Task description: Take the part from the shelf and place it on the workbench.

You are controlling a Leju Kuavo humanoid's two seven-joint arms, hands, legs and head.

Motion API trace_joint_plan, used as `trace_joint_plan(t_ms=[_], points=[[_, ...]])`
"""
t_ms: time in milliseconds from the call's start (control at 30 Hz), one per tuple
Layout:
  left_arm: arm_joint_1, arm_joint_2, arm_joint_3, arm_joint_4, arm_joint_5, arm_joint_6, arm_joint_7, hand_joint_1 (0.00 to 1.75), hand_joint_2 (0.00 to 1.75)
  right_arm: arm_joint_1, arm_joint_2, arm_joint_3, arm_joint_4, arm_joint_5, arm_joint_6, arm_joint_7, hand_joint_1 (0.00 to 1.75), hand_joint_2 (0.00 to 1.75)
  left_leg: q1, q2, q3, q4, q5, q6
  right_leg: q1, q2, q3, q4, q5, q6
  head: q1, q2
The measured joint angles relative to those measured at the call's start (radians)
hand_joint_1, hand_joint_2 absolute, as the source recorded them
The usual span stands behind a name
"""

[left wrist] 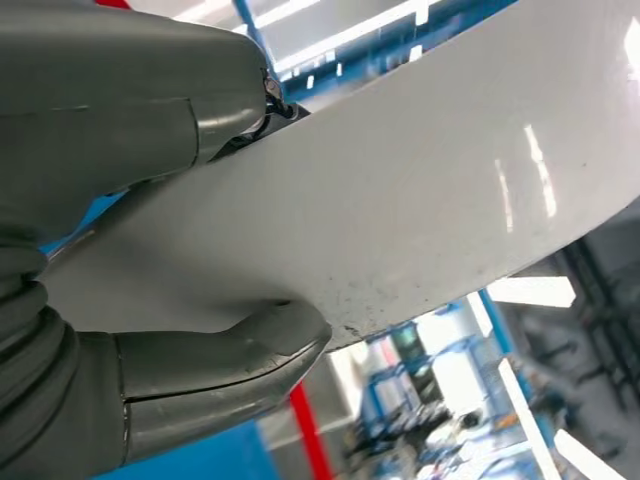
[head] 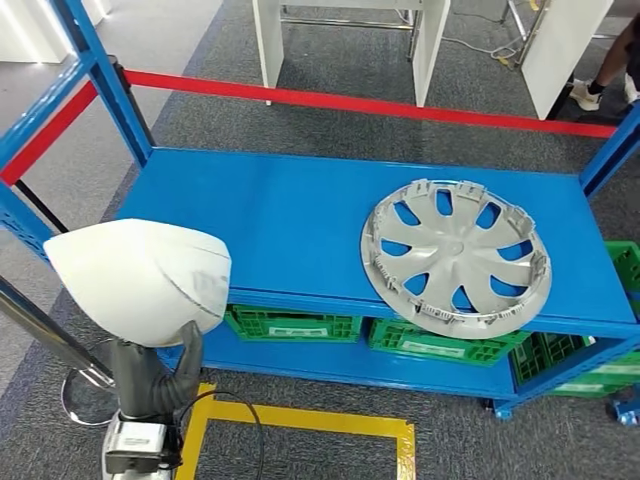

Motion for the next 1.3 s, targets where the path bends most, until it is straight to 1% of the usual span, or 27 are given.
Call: trace_joint_plan(t_ms=[100,133,167,200,267,300,333,433,467,533,600,633,667,700,767,833,867,933,967,1000,1033,1100,1133,1167,1200,1233,1300], points=[[0.065,-0.008,0.020,-0.043,0.058,0.004,-0.040,1.75,1.75,-0.001,0.000,-0.007,0.000,-0.003,0.005,0.002,0.00,1.75,0.004,0.008,0.002,-0.006,0.005,0.000,-0.009,-0.005,-0.079,0.161,-0.071,0.013,0.011,0.000],[0.091,-0.011,0.030,-0.053,0.080,0.001,-0.054,1.75,1.75,0.000,0.000,-0.009,0.000,-0.003,0.008,0.006,0.00,1.75,0.005,0.010,0.002,-0.005,0.004,-0.001,-0.012,-0.006,-0.095,0.195,-0.073,0.017,0.011,0.000],[0.112,-0.014,0.041,-0.060,0.101,-0.003,-0.067,1.75,1.75,0.001,0.000,-0.011,0.000,-0.003,0.012,0.011,0.00,1.75,0.007,0.011,0.002,-0.002,0.002,-0.003,-0.014,-0.008,-0.097,0.197,-0.055,0.020,0.011,0.000],[0.129,-0.019,0.053,-0.065,0.117,-0.010,-0.079,1.75,1.75,0.002,0.000,-0.013,0.000,0.000,0.015,0.017,0.00,1.75,0.009,0.010,0.003,0.002,-0.002,-0.007,-0.017,-0.009,-0.080,0.162,-0.022,0.023,0.011,0.000],[0.157,-0.032,0.082,-0.073,0.141,-0.028,-0.094,1.75,1.75,0.001,0.000,-0.015,0.000,0.007,0.021,0.029,0.00,1.75,0.014,0.007,0.000,0.015,-0.014,-0.020,-0.020,-0.007,-0.021,0.058,0.027,0.027,0.013,0.000],[0.171,-0.040,0.100,-0.077,0.150,-0.037,-0.099,1.75,1.75,-0.001,0.001,-0.015,0.000,0.011,0.025,0.033,0.00,1.75,0.013,0.006,-0.003,0.024,-0.021,-0.027,-0.020,-0.003,0.000,0.023,0.035,0.025,0.016,0.000],[0.184,-0.049,0.118,-0.079,0.158,-0.048,-0.103,1.75,1.75,-0.002,0.002,-0.015,0.001,0.016,0.032,0.039,0.00,1.75,0.011,0.005,-0.006,0.032,-0.026,-0.033,-0.020,0.001,0.013,0.007,0.027,0.020,0.017,0.000],[0.209,-0.079,0.182,-0.084,0.174,-0.094,-0.115,1.75,1.75,-0.002,0.003,-0.015,0.003,0.022,0.104,0.054,0.00,1.75,0.009,0.003,-0.017,0.052,-0.039,-0.046,-0.022,0.005,0.011,0.002,0.008,-0.003,0.015,0.000],[0.216,-0.089,0.203,-0.086,0.177,-0.109,-0.116,1.75,1.75,-0.003,0.003,-0.015,0.004,0.020,0.138,0.056,0.00,1.75,0.010,0.005,-0.025,0.068,-0.053,-0.050,-0.023,0.003,0.007,0.003,0.007,-0.009,0.013,0.000],[0.224,-0.105,0.239,-0.090,0.180,-0.125,-0.117,1.75,1.75,-0.004,0.004,-0.015,0.007,0.014,0.182,0.058,0.00,1.75,0.011,0.008,-0.064,0.158,-0.113,-0.057,-0.021,-0.003,0.001,0.003,0.010,-0.019,0.009,0.000],[0.230,-0.115,0.263,-0.092,0.180,-0.130,-0.117,1.75,1.75,-0.006,0.004,-0.015,0.008,0.011,0.193,0.058,0.00,1.75,0.010,0.009,-0.123,0.291,-0.178,-0.059,-0.016,-0.011,-0.006,0.003,0.015,-0.027,0.007,0.000],[0.233,-0.119,0.271,-0.092,0.180,-0.131,-0.117,1.75,1.75,-0.006,0.004,-0.016,0.009,0.010,0.195,0.058,0.00,1.75,0.010,0.009,-0.141,0.332,-0.187,-0.056,-0.013,-0.014,-0.010,0.003,0.018,-0.031,0.007,0.000],[0.236,-0.122,0.278,-0.092,0.180,-0.132,-0.117,1.75,1.75,-0.007,0.004,-0.016,0.009,0.009,0.195,0.059,0.00,1.75,0.009,0.009,-0.144,0.340,-0.176,-0.050,-0.008,-0.016,-0.014,0.003,0.021,-0.035,0.007,0.000],[0.238,-0.125,0.285,-0.092,0.180,-0.132,-0.117,1.75,1.75,-0.007,0.004,-0.016,0.009,0.009,0.196,0.059,0.00,1.75,0.006,0.009,-0.128,0.307,-0.145,-0.041,-0.003,-0.017,-0.016,0.003,0.024,-0.038,0.007,0.000],[0.239,-0.131,0.295,-0.095,0.180,-0.132,-0.118,1.75,1.75,-0.009,0.005,-0.016,0.010,0.008,0.198,0.059,0.00,1.75,-0.004,0.010,-0.065,0.176,-0.074,-0.014,0.006,-0.017,-0.021,0.003,0.033,-0.042,0.008,0.000],[0.240,-0.137,0.303,-0.100,0.179,-0.133,-0.118,1.75,1.75,-0.012,0.006,-0.016,0.012,0.007,0.208,0.059,0.00,1.75,-0.013,0.012,-0.025,0.081,-0.040,0.003,0.008,-0.017,-0.026,0.002,0.045,-0.038,0.009,0.000],[0.241,-0.141,0.307,-0.104,0.178,-0.134,-0.118,1.75,1.75,-0.013,0.007,-0.016,0.013,0.007,0.216,0.060,0.00,1.75,-0.016,0.013,-0.022,0.064,-0.036,0.004,0.007,-0.017,-0.030,0.000,0.052,-0.034,0.009,0.000],[0.246,-0.149,0.314,-0.110,0.178,-0.139,-0.118,1.75,1.75,-0.014,0.007,-0.016,0.015,0.008,0.225,0.066,0.00,1.75,-0.016,0.015,-0.031,0.051,-0.018,-0.001,0.004,-0.017,-0.037,-0.003,0.064,-0.022,0.007,0.000],[0.248,-0.154,0.319,-0.112,0.179,-0.142,-0.118,1.75,1.75,-0.014,0.007,-0.016,0.016,0.008,0.227,0.070,0.00,1.75,-0.013,0.016,-0.037,0.043,-0.006,-0.002,0.004,-0.016,-0.043,0.001,0.054,-0.016,0.008,0.000],[0.251,-0.159,0.324,-0.114,0.180,-0.146,-0.118,1.75,1.75,-0.015,0.007,-0.016,0.016,0.008,0.229,0.075,0.00,1.75,-0.009,0.018,-0.044,0.035,0.007,-0.001,0.004,-0.014,-0.052,0.018,0.029,-0.009,0.010,0.000],[0.254,-0.163,0.330,-0.114,0.181,-0.148,-0.118,1.75,1.75,-0.015,0.007,-0.017,0.017,0.007,0.232,0.079,0.00,1.75,-0.006,0.020,-0.053,0.029,0.019,0.000,0.003,-0.012,-0.064,0.054,-0.013,-0.003,0.012,0.000],[0.260,-0.169,0.338,-0.115,0.182,-0.155,-0.118,1.75,1.75,-0.015,0.007,-0.019,0.017,0.004,0.245,0.081,0.00,1.75,-0.005,0.021,-0.076,0.029,0.037,0.003,-0.001,-0.012,-0.090,0.163,-0.098,0.008,0.015,0.000],[0.263,-0.171,0.342,-0.115,0.182,-0.160,-0.118,1.75,1.75,-0.015,0.007,-0.020,0.017,0.003,0.253,0.080,0.00,1.75,-0.005,0.022,-0.088,0.031,0.046,0.002,-0.004,-0.012,-0.097,0.214,-0.116,0.012,0.015,0.000],[0.265,-0.173,0.347,-0.115,0.181,-0.165,-0.118,1.75,1.75,-0.015,0.006,-0.021,0.017,0.002,0.261,0.078,0.00,1.75,-0.005,0.022,-0.101,0.034,0.054,0.000,-0.006,-0.012,-0.090,0.239,-0.110,0.016,0.015,0.000],[0.266,-0.175,0.351,-0.115,0.181,-0.171,-0.118,1.75,1.75,-0.015,0.006,-0.021,0.017,0.003,0.268,0.076,0.00,1.75,-0.003,0.023,-0.115,0.038,0.062,-0.003,-0.008,-0.012,-0.068,0.232,-0.086,0.019,0.015,0.000],[0.266,-0.177,0.354,-0.115,0.180,-0.176,-0.118,1.75,1.75,-0.015,0.006,-0.021,0.017,0.005,0.271,0.075,0.00,1.75,-0.002,0.023,-0.126,0.044,0.067,-0.007,-0.010,-0.012,-0.029,0.187,-0.055,0.022,0.015,0.000],[0.265,-0.182,0.359,-0.115,0.175,-0.186,-0.118,1.75,1.75,-0.018,0.006,-0.021,0.017,0.009,0.272,0.076,0.00,1.75,-0.001,0.022,-0.145,0.059,0.075,-0.015,-0.013,-0.010,0.069,0.048,-0.034,0.024,0.015,0.000]])
